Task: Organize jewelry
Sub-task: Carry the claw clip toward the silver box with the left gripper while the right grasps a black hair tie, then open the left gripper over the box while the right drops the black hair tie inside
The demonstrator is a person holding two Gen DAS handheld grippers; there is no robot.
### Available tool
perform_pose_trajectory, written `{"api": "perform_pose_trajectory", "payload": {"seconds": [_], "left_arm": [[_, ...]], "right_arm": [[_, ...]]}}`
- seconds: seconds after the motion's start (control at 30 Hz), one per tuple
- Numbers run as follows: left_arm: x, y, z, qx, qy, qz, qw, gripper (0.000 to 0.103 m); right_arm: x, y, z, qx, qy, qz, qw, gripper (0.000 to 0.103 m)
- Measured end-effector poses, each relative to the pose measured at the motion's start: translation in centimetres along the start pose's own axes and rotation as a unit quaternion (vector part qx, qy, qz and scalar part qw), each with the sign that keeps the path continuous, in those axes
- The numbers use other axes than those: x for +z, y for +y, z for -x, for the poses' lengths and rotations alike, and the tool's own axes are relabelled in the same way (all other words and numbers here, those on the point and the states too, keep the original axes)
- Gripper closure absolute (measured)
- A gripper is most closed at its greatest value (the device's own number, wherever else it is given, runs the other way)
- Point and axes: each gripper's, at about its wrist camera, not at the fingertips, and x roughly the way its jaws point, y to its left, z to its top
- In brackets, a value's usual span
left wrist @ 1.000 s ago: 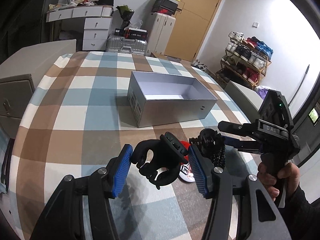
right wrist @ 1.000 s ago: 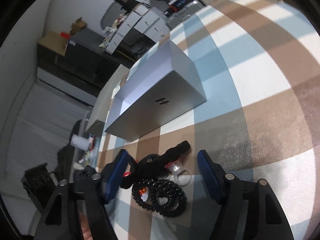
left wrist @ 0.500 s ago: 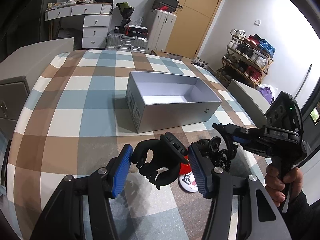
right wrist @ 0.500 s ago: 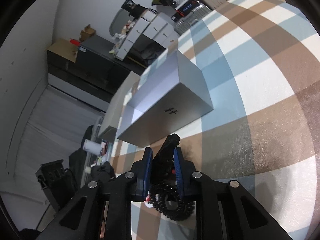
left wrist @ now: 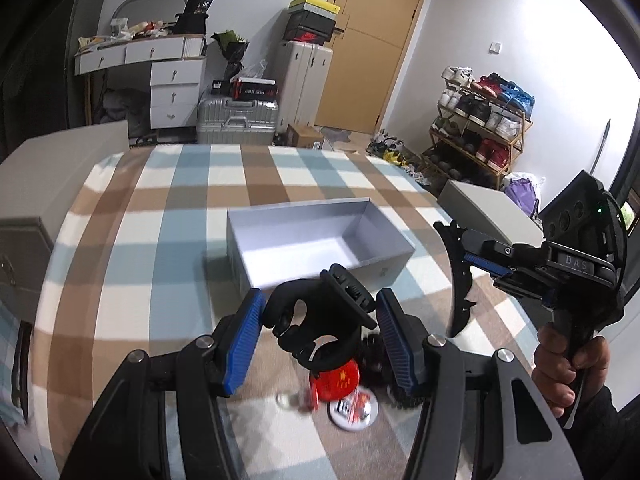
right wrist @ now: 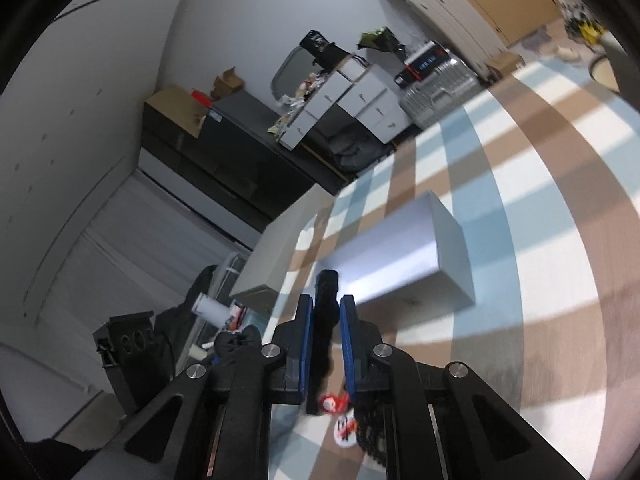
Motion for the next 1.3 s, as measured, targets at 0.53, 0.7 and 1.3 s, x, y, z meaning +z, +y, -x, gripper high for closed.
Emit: {"api": "perform_pose_trajectory", "payload": {"seconds": [0.53, 0.7, 1.3], "left_arm": [[4.5, 0.6, -5.6, 0.01, 0.018, -0.013, 0.9997, 0.051], [5.2, 0.6, -7.3, 0.009, 0.032, -0.015, 0.9993, 0.051], [4.9, 0.6, -9.6, -0.024, 0.08, 0.002, 0.9965, 0.051]], "right_arm": [[6.2, 0.4, -5.3, 0.016, -0.001, 0.031, 0.999, 0.09], [7.0, -1.0, -7.1, -0.001, 0.002, 0.026, 1.0, 0.09], [5.1, -1.2, -10.3, -0.092, 0.043, 0.114, 0.988, 0.079]]}}
